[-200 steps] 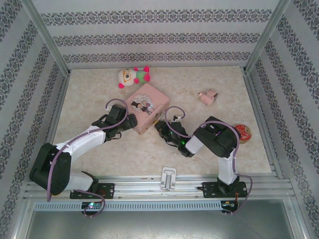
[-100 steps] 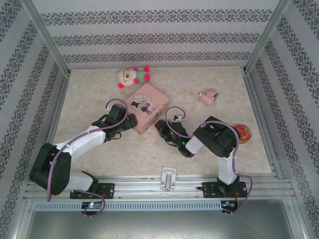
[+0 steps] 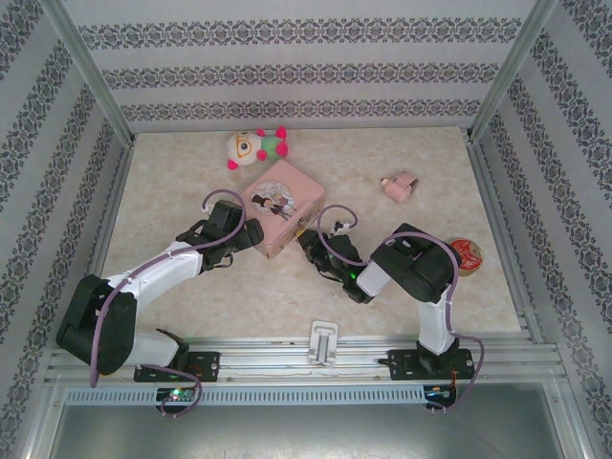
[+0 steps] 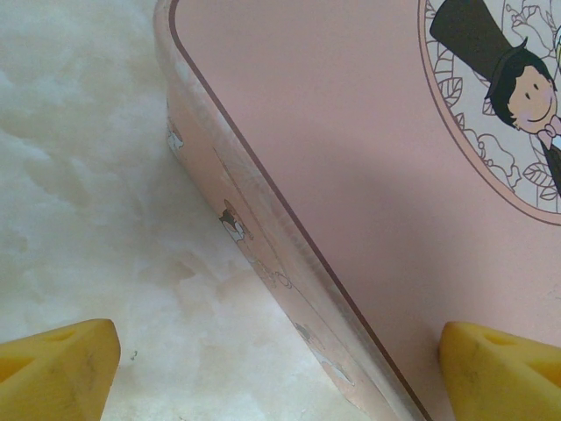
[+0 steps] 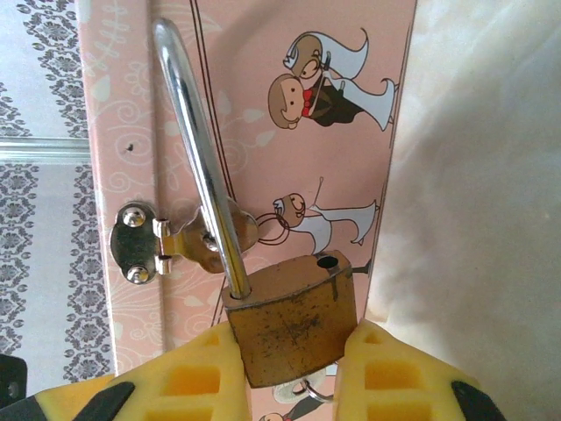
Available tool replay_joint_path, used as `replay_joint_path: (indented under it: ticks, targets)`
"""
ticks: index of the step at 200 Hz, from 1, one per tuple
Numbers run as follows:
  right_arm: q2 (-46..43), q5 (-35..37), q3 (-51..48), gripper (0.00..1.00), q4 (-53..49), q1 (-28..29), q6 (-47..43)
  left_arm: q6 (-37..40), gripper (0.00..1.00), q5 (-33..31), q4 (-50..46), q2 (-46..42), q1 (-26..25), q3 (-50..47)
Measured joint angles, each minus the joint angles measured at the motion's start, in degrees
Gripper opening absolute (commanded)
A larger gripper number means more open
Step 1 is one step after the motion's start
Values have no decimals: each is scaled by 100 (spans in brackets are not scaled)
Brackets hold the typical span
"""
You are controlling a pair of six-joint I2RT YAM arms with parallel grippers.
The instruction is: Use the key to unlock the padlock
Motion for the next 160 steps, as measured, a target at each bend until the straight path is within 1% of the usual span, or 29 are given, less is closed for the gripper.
replay_joint_path:
  ticks: [61,108,135,160]
  targets:
    - [22,2,0,0,90,-2,-2,0,92,2,0,0,2,0]
    - [22,11,-22,0,98,-61,-63,0,89,24,11,0,2,-4]
    - [-4,63,-162,0,98,-120,-155,-2,88,44,35,-4,2,-11]
    - [-205,149,-374,0,59,-179,-256,-2,88,44,37,-13,2,-20]
